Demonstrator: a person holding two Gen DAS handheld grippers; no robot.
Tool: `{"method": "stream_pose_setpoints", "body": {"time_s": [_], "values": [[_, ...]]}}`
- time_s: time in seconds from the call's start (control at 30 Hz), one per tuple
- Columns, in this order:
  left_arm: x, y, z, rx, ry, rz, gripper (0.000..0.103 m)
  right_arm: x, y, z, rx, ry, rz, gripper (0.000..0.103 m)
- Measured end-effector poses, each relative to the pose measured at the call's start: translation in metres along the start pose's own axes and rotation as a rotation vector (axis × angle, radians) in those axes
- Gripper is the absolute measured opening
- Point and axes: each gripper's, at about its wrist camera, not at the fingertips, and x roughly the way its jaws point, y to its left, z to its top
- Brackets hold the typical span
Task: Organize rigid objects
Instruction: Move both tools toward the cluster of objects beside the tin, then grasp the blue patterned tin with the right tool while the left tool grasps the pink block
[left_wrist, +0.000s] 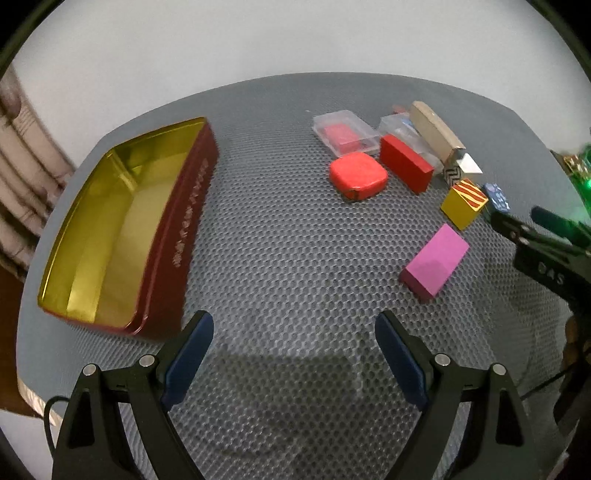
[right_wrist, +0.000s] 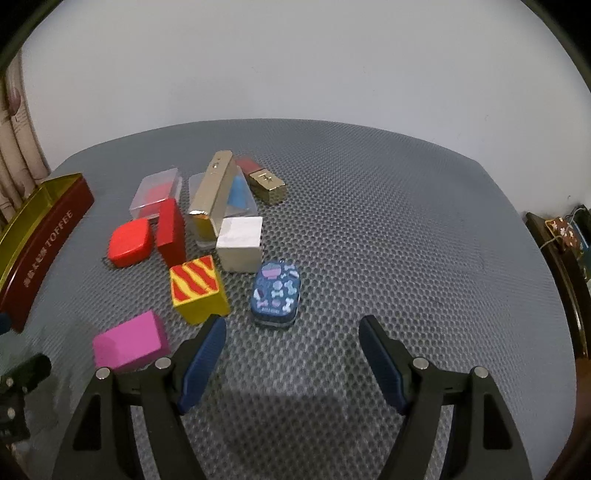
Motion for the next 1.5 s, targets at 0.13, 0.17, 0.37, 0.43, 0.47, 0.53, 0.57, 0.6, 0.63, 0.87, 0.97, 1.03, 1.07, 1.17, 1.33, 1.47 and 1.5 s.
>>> {"method": "stream_pose_setpoints", "body": {"time_s": [0.13,0.17,0.37,0.43,0.47,0.53,0.57,0.6,0.63,0.87,0.97,1.03,1.07,1.17,1.33,1.47,1.5], "values": [[0.007,-0.011,0.003,0.045,0.002,-0.030,0.087,0.014,0.001,0.004,0.008,0.012,0.004,0.070],[0.009,-0.013,0.004,0.055,0.003,-0.036,0.087,0.017,0.002,0.004,0.009,0.016,0.003,0.066],[0.020,-0.025,0.013,0.095,0.003,-0.071,0.087,0.029,0.001,0.006,0.006,0.005,0.015,0.037],[0.022,-0.029,0.016,0.122,0.000,-0.084,0.087,0.030,0.000,0.006,0.004,-0.006,0.016,0.031],[0.022,-0.032,0.017,0.139,-0.002,-0.092,0.087,0.030,-0.001,0.006,0.008,-0.010,0.014,0.031],[0.024,-0.037,0.019,0.177,-0.004,-0.100,0.087,0.031,-0.005,0.005,0.014,-0.019,-0.010,0.031],[0.024,-0.039,0.020,0.199,-0.006,-0.110,0.087,0.031,-0.007,0.004,0.015,-0.023,-0.025,0.031],[0.023,-0.042,0.022,0.234,-0.008,-0.122,0.087,0.032,-0.010,0.003,0.018,-0.022,-0.033,0.031],[0.023,-0.044,0.022,0.256,-0.011,-0.124,0.087,0.032,-0.014,0.003,0.028,-0.023,-0.042,0.031],[0.009,-0.064,0.026,0.351,-0.017,-0.232,0.087,0.039,-0.021,0.003,0.053,-0.025,-0.055,0.031],[0.014,-0.072,0.029,0.350,0.000,-0.243,0.087,0.041,-0.018,0.004,0.048,-0.025,-0.060,0.032],[0.019,-0.075,0.033,0.331,0.003,-0.237,0.087,0.043,-0.018,0.004,0.053,-0.025,-0.054,0.032],[0.023,-0.076,0.035,0.320,0.015,-0.237,0.086,0.043,-0.017,0.004,0.054,-0.025,-0.052,0.032],[0.036,-0.077,0.041,0.283,0.060,-0.230,0.067,0.046,-0.016,0.004,0.057,-0.024,-0.048,0.032],[0.040,-0.075,0.052,0.254,0.067,-0.243,0.063,0.048,-0.011,0.004,0.059,-0.024,-0.045,0.032],[0.039,-0.080,0.044,0.248,0.058,-0.256,0.051,0.047,-0.010,0.003,0.059,-0.024,-0.046,0.032],[0.038,-0.080,0.043,0.242,0.053,-0.255,0.044,0.047,-0.010,0.003,0.060,-0.024,-0.045,0.032]]}}
